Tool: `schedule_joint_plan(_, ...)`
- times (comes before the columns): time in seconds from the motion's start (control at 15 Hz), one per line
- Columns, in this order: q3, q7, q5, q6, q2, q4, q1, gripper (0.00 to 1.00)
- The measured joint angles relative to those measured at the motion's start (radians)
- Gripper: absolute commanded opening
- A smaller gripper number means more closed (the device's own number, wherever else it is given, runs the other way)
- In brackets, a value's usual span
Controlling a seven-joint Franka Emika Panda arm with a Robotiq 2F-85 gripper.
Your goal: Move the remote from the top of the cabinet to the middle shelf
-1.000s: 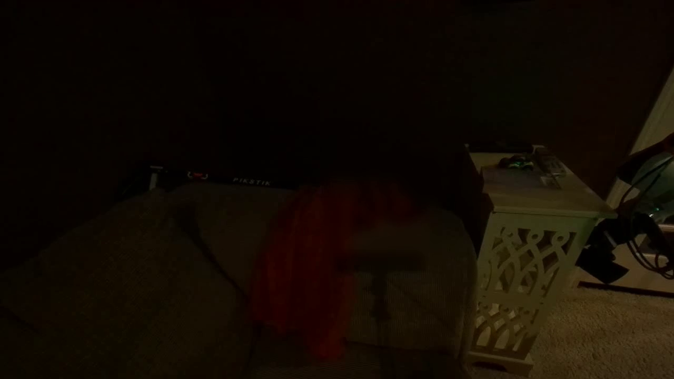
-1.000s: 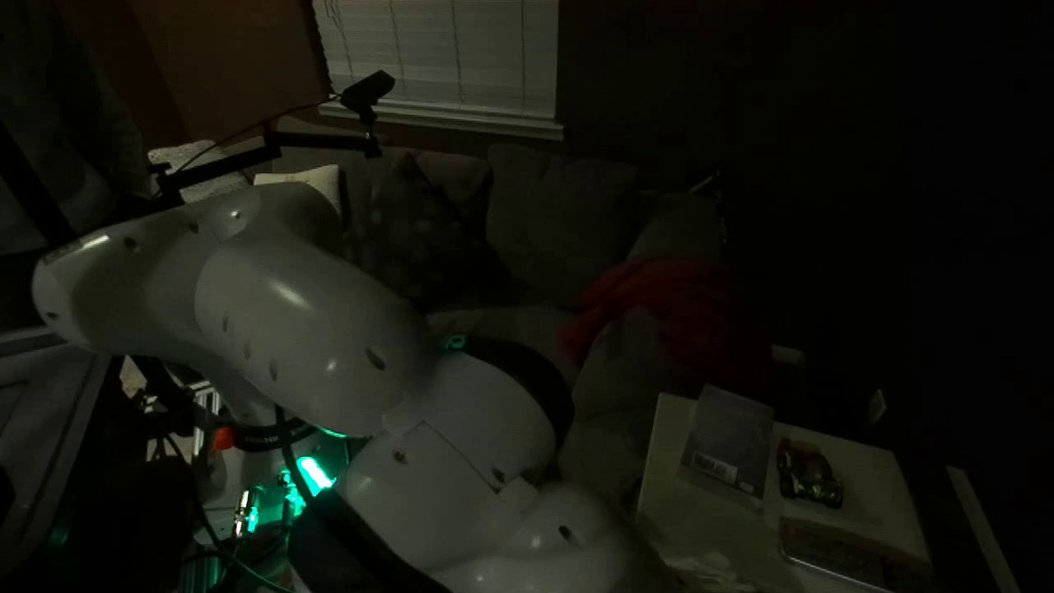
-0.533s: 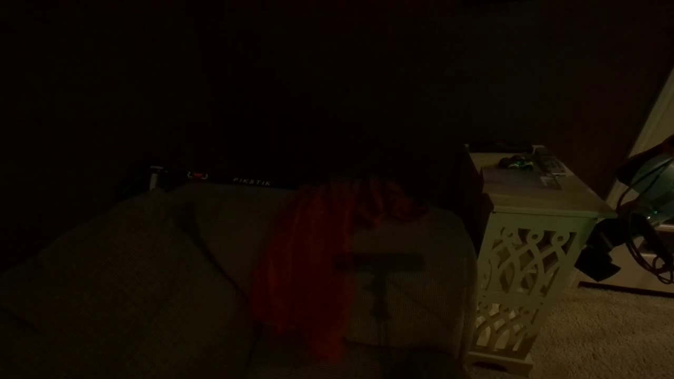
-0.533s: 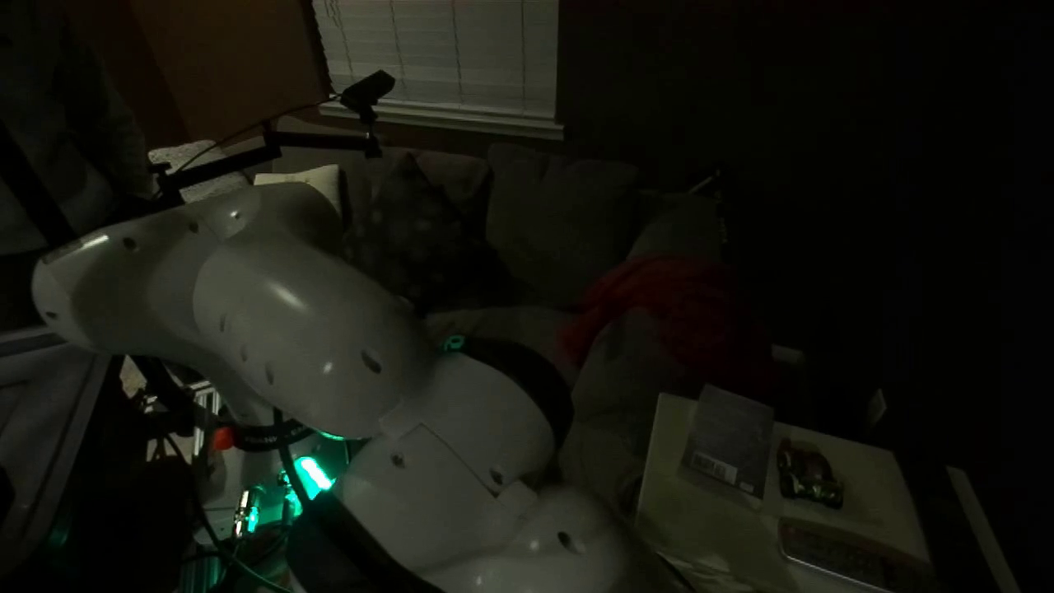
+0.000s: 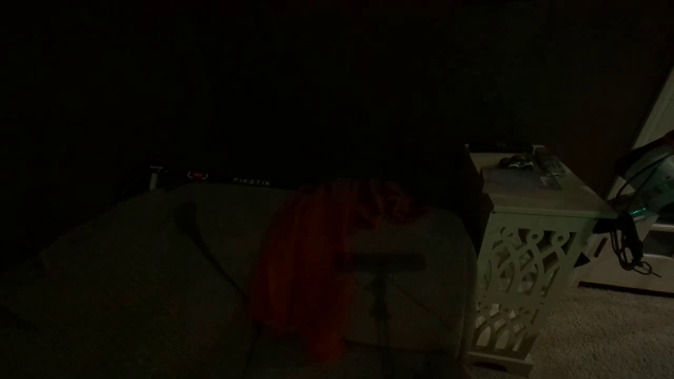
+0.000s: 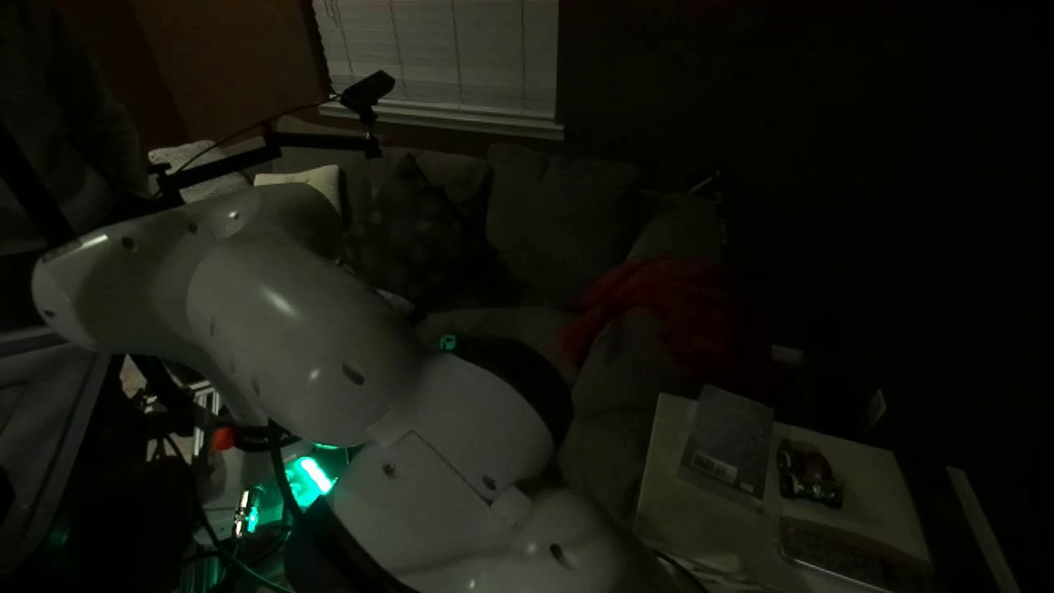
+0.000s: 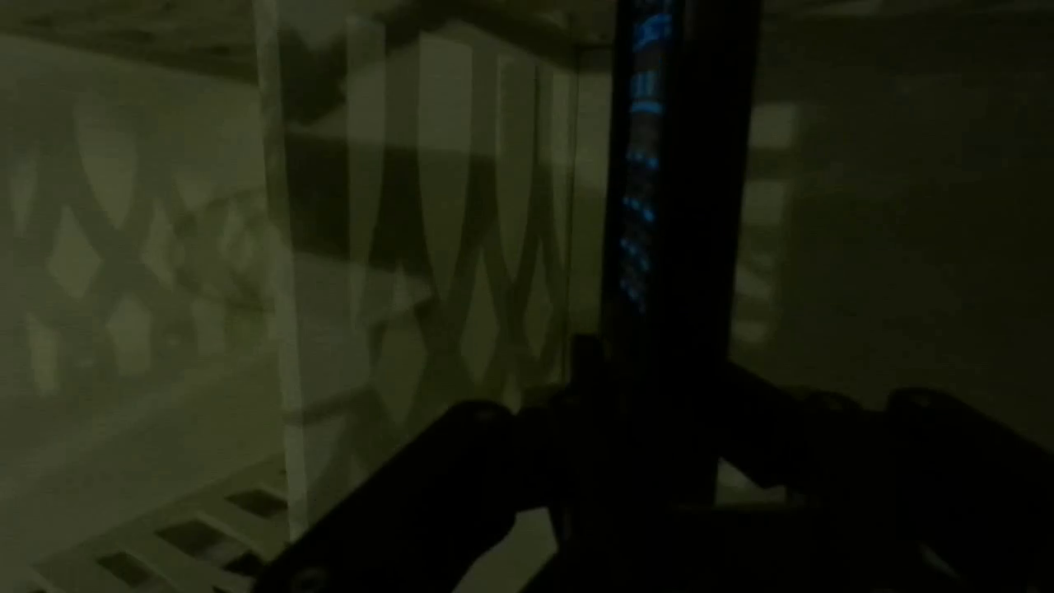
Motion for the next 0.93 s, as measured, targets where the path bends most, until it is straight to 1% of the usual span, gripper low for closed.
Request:
schedule_joint_plan(0.2, 0.005, -0.112, 0.097, 0.068, 0.0, -0.021, -0.001, 0.07)
schedule_joint_plan(0.47, -0.01, -0.189, 0.199, 0.126, 0.001, -0.064, 0.002, 0.07)
schedule_joint_plan(0.67, -0.028, -0.222, 0.254, 0.141, 0.003, -0.096, 0.01, 0.07)
schedule_joint_plan(0.93, -0.052, -0.226, 0.32, 0.142, 0.003, -0.113, 0.028, 0.07)
